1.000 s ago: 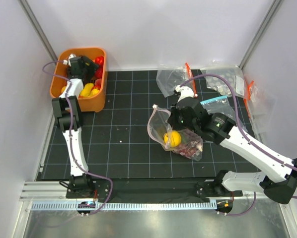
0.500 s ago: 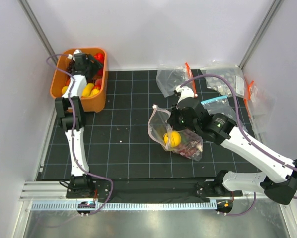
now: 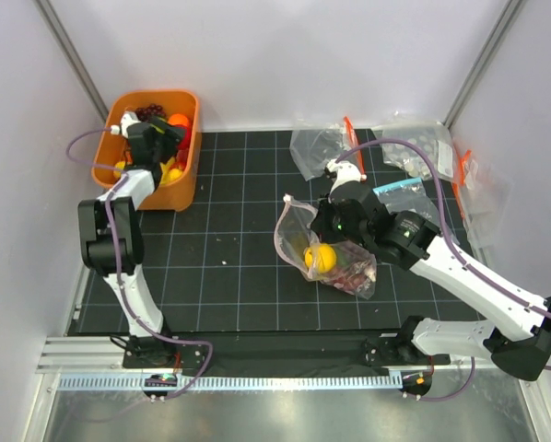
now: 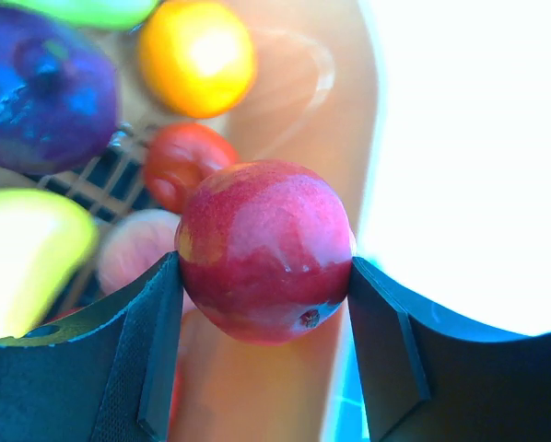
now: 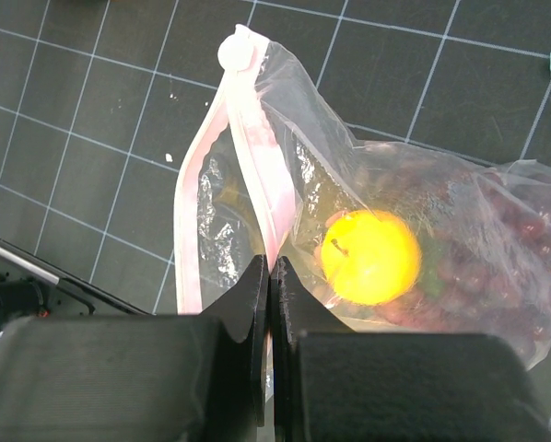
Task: Place the food in the zip-top bag and seal the zipper
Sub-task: Pick up the fake fruit from the bin, then place the fake fruit in the zipper food storage bag.
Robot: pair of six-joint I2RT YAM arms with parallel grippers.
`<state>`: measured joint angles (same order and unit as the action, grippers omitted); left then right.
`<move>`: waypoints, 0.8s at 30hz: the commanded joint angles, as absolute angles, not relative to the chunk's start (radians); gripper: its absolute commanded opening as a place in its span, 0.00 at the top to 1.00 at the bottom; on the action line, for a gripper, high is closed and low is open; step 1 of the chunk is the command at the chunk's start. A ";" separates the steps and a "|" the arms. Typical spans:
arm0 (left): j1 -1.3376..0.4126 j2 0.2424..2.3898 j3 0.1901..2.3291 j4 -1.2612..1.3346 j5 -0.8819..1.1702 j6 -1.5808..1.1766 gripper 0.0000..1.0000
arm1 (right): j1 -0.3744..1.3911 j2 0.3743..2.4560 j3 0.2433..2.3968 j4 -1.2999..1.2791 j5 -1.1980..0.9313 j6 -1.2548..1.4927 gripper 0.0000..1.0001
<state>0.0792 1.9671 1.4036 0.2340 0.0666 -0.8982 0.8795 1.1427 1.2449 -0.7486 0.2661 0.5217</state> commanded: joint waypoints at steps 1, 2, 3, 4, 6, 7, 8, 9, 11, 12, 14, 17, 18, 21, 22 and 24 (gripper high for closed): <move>0.083 1.838 1.262 0.536 0.045 -0.997 0.72 | 0.876 1.123 1.246 -0.726 0.244 0.537 0.99; 0.083 1.815 1.231 0.551 0.038 -1.002 0.72 | 0.876 1.123 1.243 -0.729 0.242 0.537 0.99; 0.083 1.792 1.198 0.566 0.026 -1.008 0.72 | 0.876 1.121 1.239 -0.730 0.250 0.537 0.99; 0.083 1.743 1.143 0.587 0.025 -1.020 0.72 | 0.876 1.123 1.235 -0.735 0.253 0.535 0.99; 0.083 1.692 1.082 0.612 0.021 -1.041 0.72 | 0.876 1.126 1.232 -0.736 0.258 0.534 0.99; 0.084 1.665 1.018 0.632 0.017 -1.064 0.72 | 0.876 1.130 1.233 -0.739 0.262 0.532 0.99; 0.083 1.605 0.984 0.643 0.015 -1.074 0.72 | 0.876 1.134 1.233 -0.739 0.262 0.532 0.99; 0.083 1.576 0.921 0.658 0.011 -1.084 0.72 | 0.876 1.137 1.233 -0.738 0.262 0.532 0.99; 0.084 1.510 0.867 0.661 0.014 -1.088 0.72 | 0.876 1.141 1.233 -0.739 0.261 0.534 0.99; 0.083 1.452 0.845 0.661 0.018 -1.085 0.72 | 0.876 1.143 1.230 -0.736 0.259 0.534 0.99; 0.078 1.384 0.784 0.640 0.047 -1.094 0.73 | 0.876 1.147 1.223 -0.733 0.264 0.532 0.99; 0.061 1.241 0.701 0.588 0.099 -1.098 0.73 | 0.876 1.164 1.221 -0.729 0.264 0.532 0.99; 0.054 1.156 0.665 0.569 0.110 -1.097 0.73 | 0.876 1.167 1.221 -0.727 0.262 0.534 0.99; 0.011 1.025 0.627 0.462 0.141 -1.054 0.73 | 0.876 1.184 1.224 -0.718 0.250 0.538 0.99; -0.020 0.941 0.617 0.390 0.141 -1.040 0.73 | 0.876 1.186 1.227 -0.712 0.245 0.540 0.99; -0.078 0.864 0.603 0.330 0.143 -1.017 0.73 | 0.877 1.193 1.233 -0.709 0.247 0.541 0.99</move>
